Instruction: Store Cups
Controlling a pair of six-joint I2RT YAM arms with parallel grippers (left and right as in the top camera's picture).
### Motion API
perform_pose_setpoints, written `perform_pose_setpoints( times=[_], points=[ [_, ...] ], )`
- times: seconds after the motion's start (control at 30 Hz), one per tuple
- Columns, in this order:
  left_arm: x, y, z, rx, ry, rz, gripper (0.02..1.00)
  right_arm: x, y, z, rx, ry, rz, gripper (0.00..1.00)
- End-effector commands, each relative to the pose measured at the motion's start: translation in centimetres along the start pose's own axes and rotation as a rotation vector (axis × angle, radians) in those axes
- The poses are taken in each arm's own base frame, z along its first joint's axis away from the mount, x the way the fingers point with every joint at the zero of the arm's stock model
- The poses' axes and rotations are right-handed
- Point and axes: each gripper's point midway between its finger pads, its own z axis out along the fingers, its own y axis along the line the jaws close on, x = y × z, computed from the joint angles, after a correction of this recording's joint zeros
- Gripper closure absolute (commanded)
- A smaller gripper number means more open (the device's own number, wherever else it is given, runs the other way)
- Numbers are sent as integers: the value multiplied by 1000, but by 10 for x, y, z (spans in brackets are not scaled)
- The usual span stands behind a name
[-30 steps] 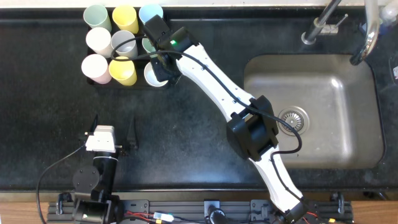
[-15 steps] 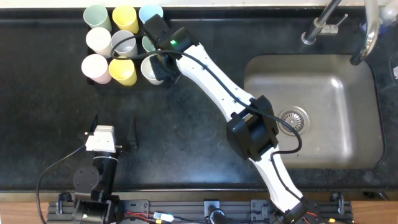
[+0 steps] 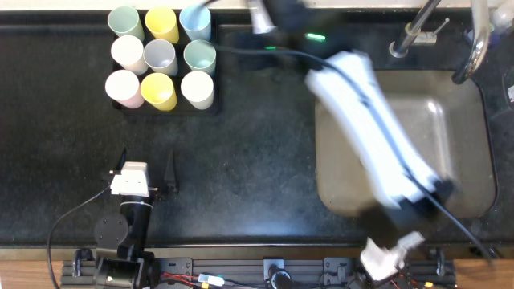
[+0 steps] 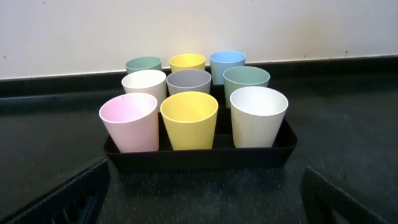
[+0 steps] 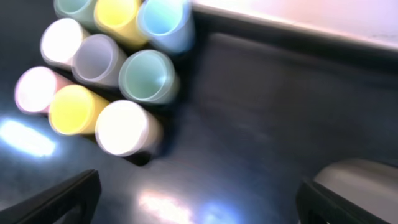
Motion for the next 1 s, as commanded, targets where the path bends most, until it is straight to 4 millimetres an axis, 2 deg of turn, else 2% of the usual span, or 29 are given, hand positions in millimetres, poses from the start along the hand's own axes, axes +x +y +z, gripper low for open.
perform_pose_setpoints(
  times=[0.03,0.17,0.3,0.4,0.57,0.7,1.0],
  points=[
    [-1,-1,-1,7,-6,-8,18,41,-40,-28,46,-16,-8,3],
    [-1,-1,-1,7,-6,-8,18,77,-65,-67,79,-103,31,5],
    [-1,-1,-1,7,-6,-8,18,117,-79,-93,103,-173,56,3],
    [-1,-1,-1,7,-6,-8,18,145,-81,-101,102,-238,52,3],
    [-1,-1,-1,7,-6,-8,18,179,-81,-105,87,-390,29,3],
    [-1,-1,-1,7,-6,-8,18,189,-82,-107,75,-553,4,5],
    [-1,-1,-1,7,-6,-7,18,185,-96,-115,86,-1008,-41,5]
  ],
)
